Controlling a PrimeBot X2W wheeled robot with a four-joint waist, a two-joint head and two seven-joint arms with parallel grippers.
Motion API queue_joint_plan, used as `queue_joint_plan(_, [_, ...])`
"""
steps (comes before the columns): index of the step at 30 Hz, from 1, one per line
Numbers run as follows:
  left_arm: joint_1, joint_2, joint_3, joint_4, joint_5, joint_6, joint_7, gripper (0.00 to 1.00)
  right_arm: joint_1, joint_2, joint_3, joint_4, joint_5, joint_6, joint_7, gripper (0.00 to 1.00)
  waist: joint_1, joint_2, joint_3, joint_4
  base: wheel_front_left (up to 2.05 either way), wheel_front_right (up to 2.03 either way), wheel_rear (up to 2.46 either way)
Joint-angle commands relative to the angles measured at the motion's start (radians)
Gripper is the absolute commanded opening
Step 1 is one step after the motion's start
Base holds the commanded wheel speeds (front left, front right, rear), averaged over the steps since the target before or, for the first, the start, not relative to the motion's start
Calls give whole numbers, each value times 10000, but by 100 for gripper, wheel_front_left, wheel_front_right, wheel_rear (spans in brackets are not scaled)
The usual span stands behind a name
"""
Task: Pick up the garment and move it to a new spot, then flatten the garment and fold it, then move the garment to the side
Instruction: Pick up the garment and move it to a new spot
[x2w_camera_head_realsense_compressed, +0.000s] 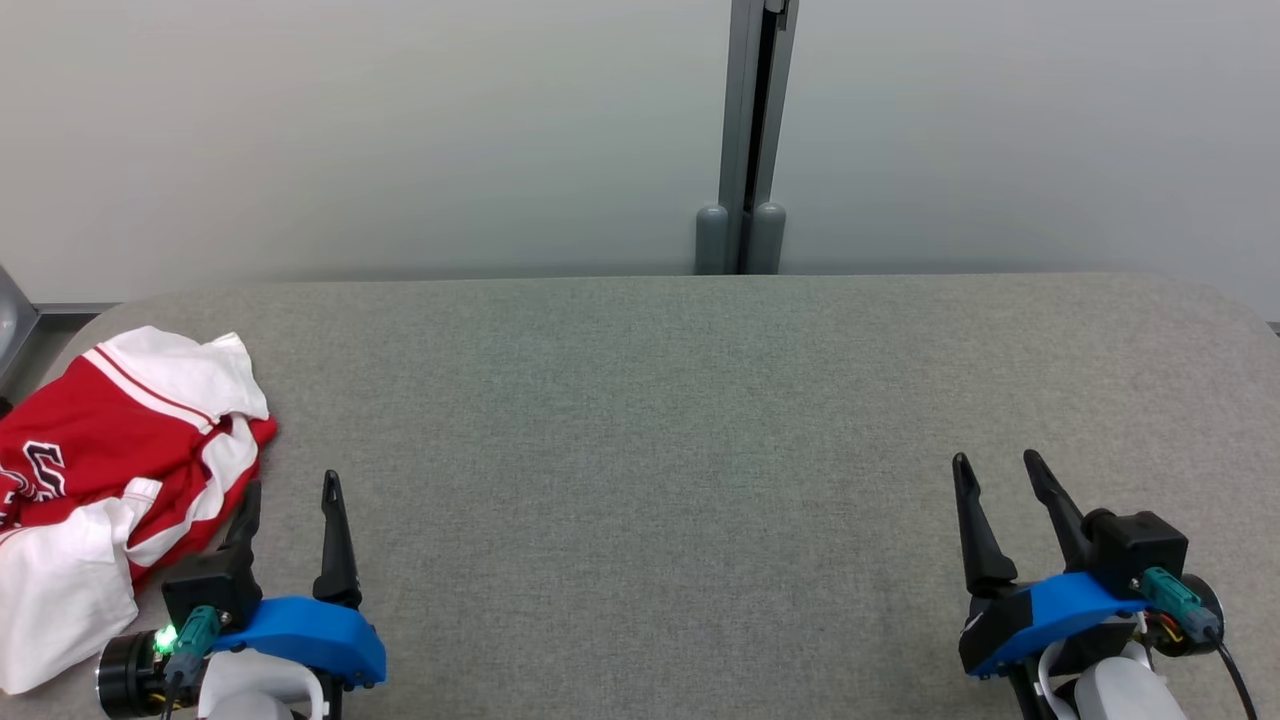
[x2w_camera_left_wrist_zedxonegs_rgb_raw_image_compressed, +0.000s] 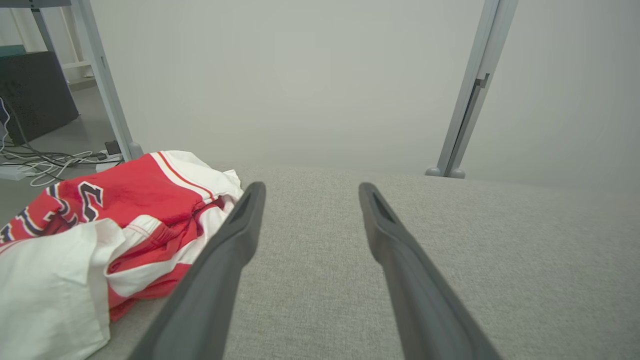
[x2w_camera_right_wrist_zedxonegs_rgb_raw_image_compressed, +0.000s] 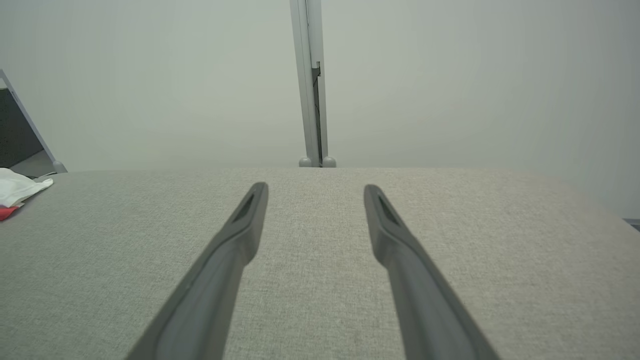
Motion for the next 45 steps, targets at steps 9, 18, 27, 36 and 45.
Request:
queue_joint_plan(9, [79, 32, -115, -116, -139, 117, 79, 100, 86, -63, 120, 27, 181, 5, -42, 100, 0, 0, 1, -23, 0, 0, 0])
queue_joint_plan(18, [-1, 124, -193, -154, -188, 181, 111, 100, 33, -63, 378, -112, 367, 5, -40, 100, 0, 0, -20, 413, 0, 0, 0])
queue_joint_plan(27, [164, 306, -215, -559, -144, 321, -39, 100, 162, -66, 936, -188, 652, 5, -40, 100, 0, 0, -74, 1473, 0, 0, 0])
queue_joint_plan(36, [310, 543, -137, -839, -265, 401, 64, 100, 174, -63, 1171, -269, 727, 5, -40, 100, 0, 0, -57, 2793, 0, 0, 0])
queue_joint_plan(45, [415, 691, -45, -986, -418, 518, 143, 100, 111, -66, 1239, -275, 571, 5, -40, 100, 0, 0, 29, 3904, 0, 0, 0])
